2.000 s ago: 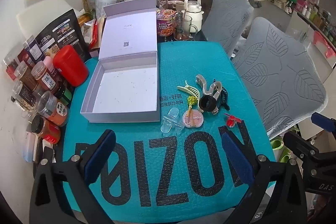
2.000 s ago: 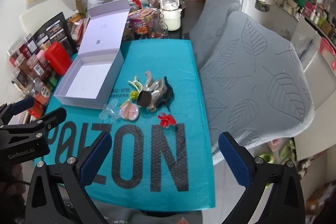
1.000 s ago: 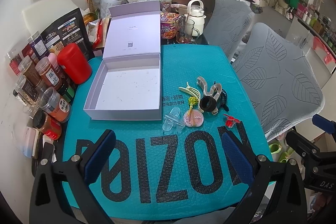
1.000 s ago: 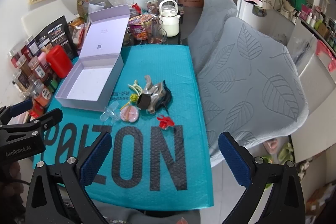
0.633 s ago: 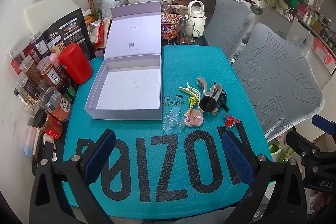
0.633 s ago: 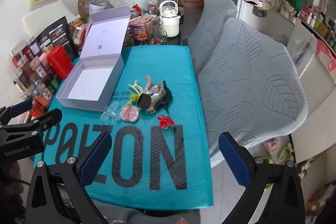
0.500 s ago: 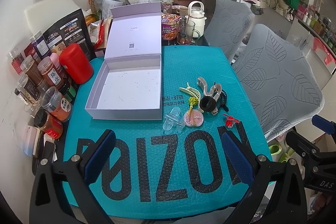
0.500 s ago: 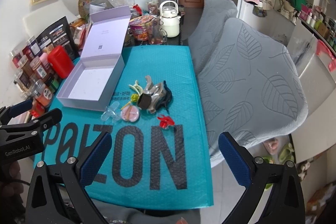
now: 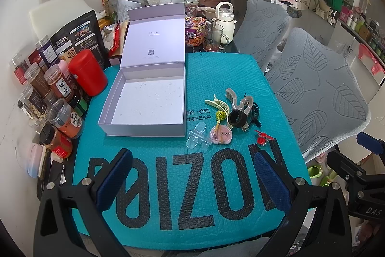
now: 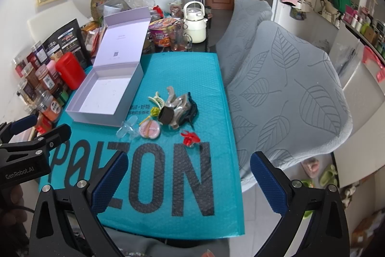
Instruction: Organize rigid objects
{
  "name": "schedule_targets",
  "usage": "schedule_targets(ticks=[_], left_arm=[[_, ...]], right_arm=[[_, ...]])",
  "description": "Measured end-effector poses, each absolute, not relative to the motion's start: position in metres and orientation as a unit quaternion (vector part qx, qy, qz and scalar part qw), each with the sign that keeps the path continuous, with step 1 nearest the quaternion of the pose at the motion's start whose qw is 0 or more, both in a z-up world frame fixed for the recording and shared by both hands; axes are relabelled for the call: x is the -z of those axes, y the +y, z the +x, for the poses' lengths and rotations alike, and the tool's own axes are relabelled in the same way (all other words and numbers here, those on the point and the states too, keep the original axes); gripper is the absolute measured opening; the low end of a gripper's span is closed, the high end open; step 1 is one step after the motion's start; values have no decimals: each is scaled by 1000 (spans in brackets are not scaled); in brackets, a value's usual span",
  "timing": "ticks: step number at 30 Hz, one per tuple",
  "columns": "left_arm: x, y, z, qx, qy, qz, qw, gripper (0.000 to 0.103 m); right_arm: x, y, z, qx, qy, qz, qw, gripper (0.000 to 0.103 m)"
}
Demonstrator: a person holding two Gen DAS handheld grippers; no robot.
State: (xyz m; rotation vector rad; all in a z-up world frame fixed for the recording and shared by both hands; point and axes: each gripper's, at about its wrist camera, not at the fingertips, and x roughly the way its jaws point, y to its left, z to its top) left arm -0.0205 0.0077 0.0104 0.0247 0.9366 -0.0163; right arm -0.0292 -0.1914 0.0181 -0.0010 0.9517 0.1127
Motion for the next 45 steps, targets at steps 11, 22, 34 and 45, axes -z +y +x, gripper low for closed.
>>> schedule_targets(ticks=[11,22,34,45], left_arm=[[-11,7,-23,8,452,11,892,103],[-6,4,-27,19,458,3,889,103],[2,4,-15,39,477,-8,878,103],[25,-1,14,39,490,-12,871,103]], right_arm=[[-18,-192,-30,-54,457,0,888,103],[-15,-191,-38,-59,461,4,885,103],[-11,-198,-27,-77,461,23,884,103],[4,-198,7,-118,461,-9,880,103]])
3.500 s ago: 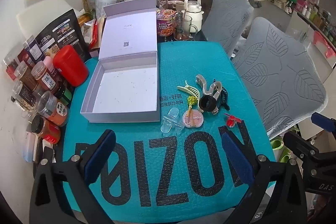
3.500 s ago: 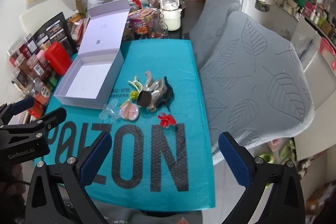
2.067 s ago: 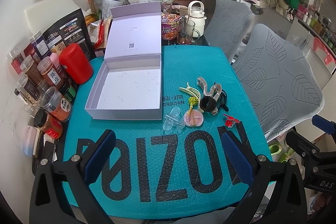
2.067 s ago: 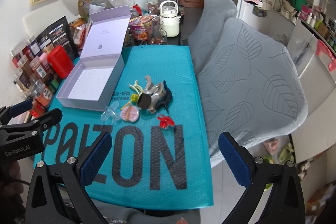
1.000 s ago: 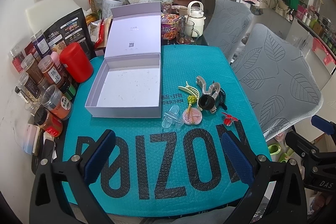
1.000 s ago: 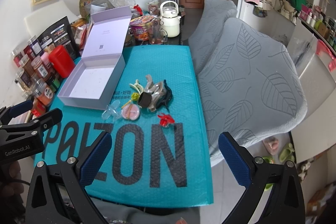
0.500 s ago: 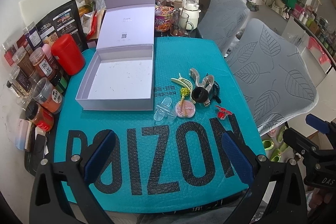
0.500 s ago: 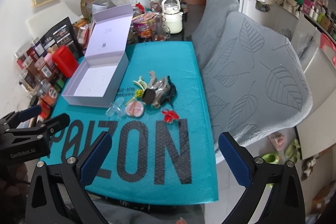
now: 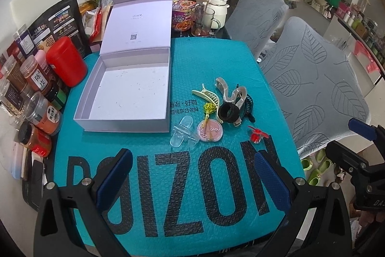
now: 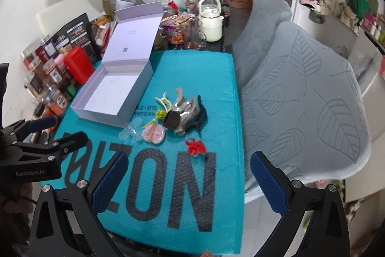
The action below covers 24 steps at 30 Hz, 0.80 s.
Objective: Organize rigid objects
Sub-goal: 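Lower the left tool onto the clear plastic piece while the right tool approaches the red fan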
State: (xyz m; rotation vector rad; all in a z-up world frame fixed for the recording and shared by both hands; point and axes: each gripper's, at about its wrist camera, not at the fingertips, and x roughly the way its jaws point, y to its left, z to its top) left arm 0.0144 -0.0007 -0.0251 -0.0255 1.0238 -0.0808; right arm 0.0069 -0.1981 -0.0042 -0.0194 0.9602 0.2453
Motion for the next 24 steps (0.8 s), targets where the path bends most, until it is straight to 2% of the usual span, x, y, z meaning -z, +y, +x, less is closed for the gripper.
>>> schedule_targets(ticks=[8,24], left_arm=[[57,-7,38,34,499,-25,865,103],[127,-9,65,58,483,42,873,103]], right_arm=[[37,-207,34,-148,471,-22,869,103],[128,-212,66,-192,519,-23,833,103]])
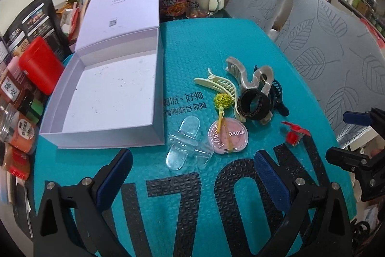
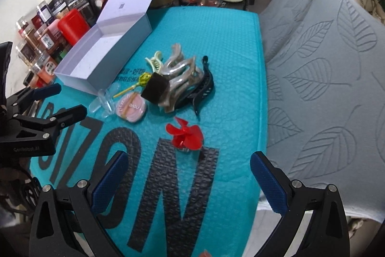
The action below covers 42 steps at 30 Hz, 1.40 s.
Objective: Organize rigid objects
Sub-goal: 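Lower the left tool onto the clear plastic piece while the right tool approaches the red fan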
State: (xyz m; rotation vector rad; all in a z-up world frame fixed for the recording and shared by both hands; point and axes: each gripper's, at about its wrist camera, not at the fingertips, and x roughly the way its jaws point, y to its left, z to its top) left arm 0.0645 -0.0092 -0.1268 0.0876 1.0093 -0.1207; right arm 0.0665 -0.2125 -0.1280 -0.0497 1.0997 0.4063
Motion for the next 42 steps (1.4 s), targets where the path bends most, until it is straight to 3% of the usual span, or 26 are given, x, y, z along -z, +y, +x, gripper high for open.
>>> schedule_targets(ticks=[10,13,24,29,33,37,39,42], left_arm=[[157,-16,81,101,480,81,868,98],[164,-17,83,115,484,82,864,90],[177,-24,89,144,472,119,862,89],[177,-19,88,173,472,104,858,78],[179,-24,84,186,473,112,854,57],[178,-23,80,178,479,114,852,57],[176,-21,77,174,485,105,851,50],[178,-20,77,164,493,98,849,50]], right_arm=[[160,-209,86,-206,510,-33,834,103],[164,-211,91,-206,510,-28,835,103],[170,-211,94,-207,517,-22,830,103],[171,-212,93,-208,518,-21,829,103],[171,-211,92,-210,516,-18,830,103],[171,-211,92,-212,514,-20,831,103],[172,-211,92,-214,513,-19,831,103],[173,-209,92,-217,512,-17,831,103]])
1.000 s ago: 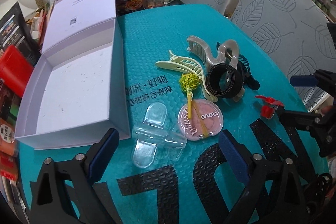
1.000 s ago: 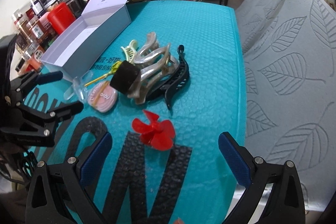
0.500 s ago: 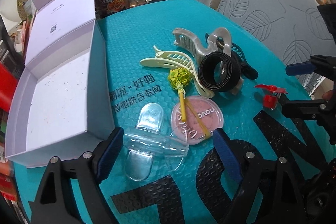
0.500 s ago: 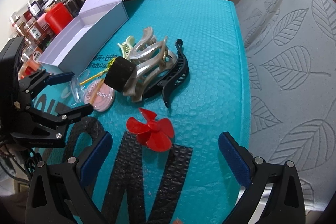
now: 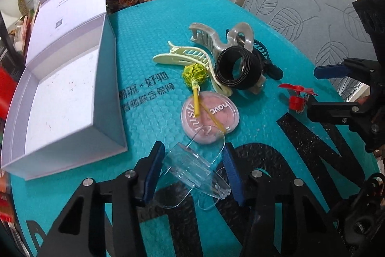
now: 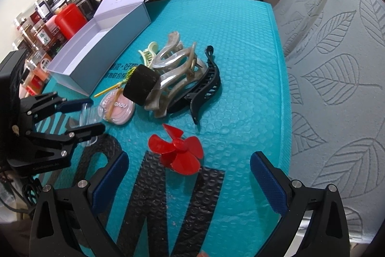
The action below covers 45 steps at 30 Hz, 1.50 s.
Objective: Organize rigid objects
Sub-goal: 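Lower the left tool onto the clear plastic piece while the right tool approaches the red fan, then close the left tool on the clear piece while the right tool grasps the red fan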
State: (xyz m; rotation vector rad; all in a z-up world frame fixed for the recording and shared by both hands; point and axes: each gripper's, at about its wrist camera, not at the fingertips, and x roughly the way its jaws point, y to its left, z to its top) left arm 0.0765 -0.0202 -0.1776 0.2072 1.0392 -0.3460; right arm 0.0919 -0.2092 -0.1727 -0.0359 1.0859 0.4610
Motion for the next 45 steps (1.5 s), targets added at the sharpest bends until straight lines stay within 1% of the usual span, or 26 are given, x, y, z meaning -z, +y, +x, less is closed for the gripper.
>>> schedule_targets(ticks=[5,7,9,11,12,15,23,26,28,30,32,33,34,35,36,41,45], left_arm=[[180,-21,66,134,504,103,847,51],[181,-20,64,119,498,96,854,56],[182,-15,61,114,496,76,857,56],[182,-11,60,112,496,57,859,55],[182,-12,60,113,493,60,861,48],[179,-17,52,105,488,79,863,48],[173,-13,39,90,505,53,857,47],[169,-9,36,83,509,36,856,47],[167,-8,32,75,512,28,856,46],[165,-7,28,65,514,19,855,47],[164,-5,28,57,517,8,854,47],[164,-5,26,53,519,4,853,46],[163,-4,24,48,520,1,853,47],[164,-5,24,44,521,-1,852,47],[163,-5,22,40,523,-3,852,47],[161,-3,21,26,526,-14,850,46],[155,-6,18,19,523,-21,852,46]], right_arm=[[174,-206,92,-223,513,-18,829,103],[174,-205,91,-224,512,-20,829,103],[174,-206,92,-223,512,-23,829,103],[174,-206,92,-222,512,-23,829,103],[174,-206,92,-222,512,-23,829,103],[174,-205,92,-226,510,-24,829,103],[178,-199,92,-241,508,-22,827,103],[180,-197,94,-244,506,-22,827,96],[182,-194,95,-246,506,-24,826,89],[184,-191,95,-247,502,-31,828,87],[184,-188,94,-242,497,-44,832,79],[185,-187,94,-235,497,-52,834,69],[186,-186,93,-223,496,-62,837,57],[185,-186,92,-212,490,-72,842,49],[185,-187,92,-208,486,-77,845,39],[184,-191,93,-226,483,-77,842,38],[179,-193,92,-239,482,-79,839,35]])
